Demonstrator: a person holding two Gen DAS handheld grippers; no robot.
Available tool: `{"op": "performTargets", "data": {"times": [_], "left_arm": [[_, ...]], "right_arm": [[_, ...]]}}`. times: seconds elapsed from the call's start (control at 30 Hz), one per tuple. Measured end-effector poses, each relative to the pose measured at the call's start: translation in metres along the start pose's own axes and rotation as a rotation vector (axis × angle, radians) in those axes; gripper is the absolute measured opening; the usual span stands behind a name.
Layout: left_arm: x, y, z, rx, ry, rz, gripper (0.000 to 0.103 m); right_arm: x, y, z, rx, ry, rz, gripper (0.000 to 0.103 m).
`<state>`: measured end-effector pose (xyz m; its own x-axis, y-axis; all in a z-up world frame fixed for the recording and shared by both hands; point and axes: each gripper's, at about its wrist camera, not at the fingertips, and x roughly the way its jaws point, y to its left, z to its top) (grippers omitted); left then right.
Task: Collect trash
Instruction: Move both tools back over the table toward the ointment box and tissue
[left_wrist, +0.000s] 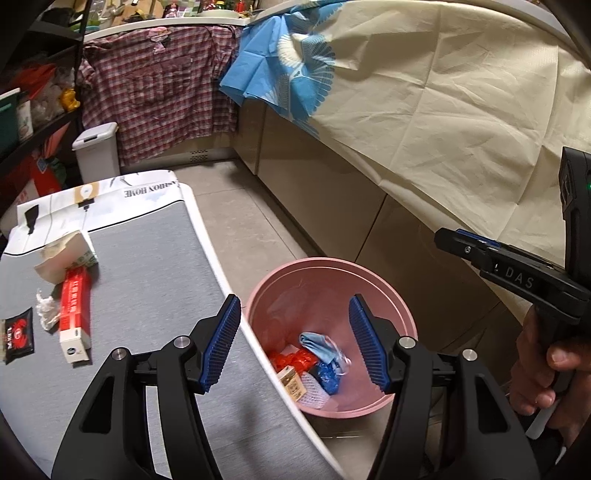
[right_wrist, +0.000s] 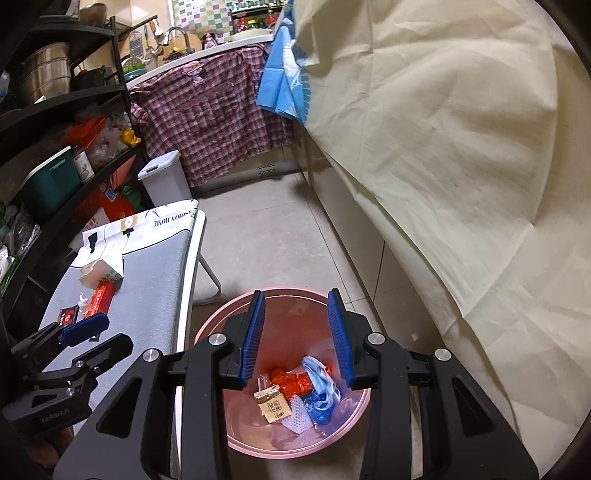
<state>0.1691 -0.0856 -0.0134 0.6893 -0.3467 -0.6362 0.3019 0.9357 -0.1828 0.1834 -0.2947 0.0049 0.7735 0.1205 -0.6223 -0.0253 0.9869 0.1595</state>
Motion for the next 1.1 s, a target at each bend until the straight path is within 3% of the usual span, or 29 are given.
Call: {"op": "performTargets", "data": {"times": [0.43, 0.6, 0.7, 0.97, 1.1], "left_arm": [[-0.053, 0.061, 0.006, -0.086, -0.075, 0.115, 0.057], [-0.081, 0.098, 0.012, -0.133, -0.105, 0.179, 0.046], [-0.097, 0.121, 0.018, -0.152, -0.106, 0.217, 0.045], [-0.133, 0.175, 0.032, -0.123, -0.14, 0.326, 0.044], [-0.135, 0.214, 0.023, -0.23, -0.161, 0.337, 0.043]], "right_arm": [[-0.017, 0.05, 0.005, -0.053, -0.058, 0.079, 0.036], [-0.026, 0.072, 0.007, -0.066, -0.093, 0.14, 0.036], [-0.03, 0.087, 0.007, -0.08, -0.113, 0.172, 0.036], [-0.022, 0.148, 0.004, -0.134, -0.096, 0.286, 0.036], [-0.01, 0.187, -0.003, -0.185, -0.087, 0.334, 0.036]]}}
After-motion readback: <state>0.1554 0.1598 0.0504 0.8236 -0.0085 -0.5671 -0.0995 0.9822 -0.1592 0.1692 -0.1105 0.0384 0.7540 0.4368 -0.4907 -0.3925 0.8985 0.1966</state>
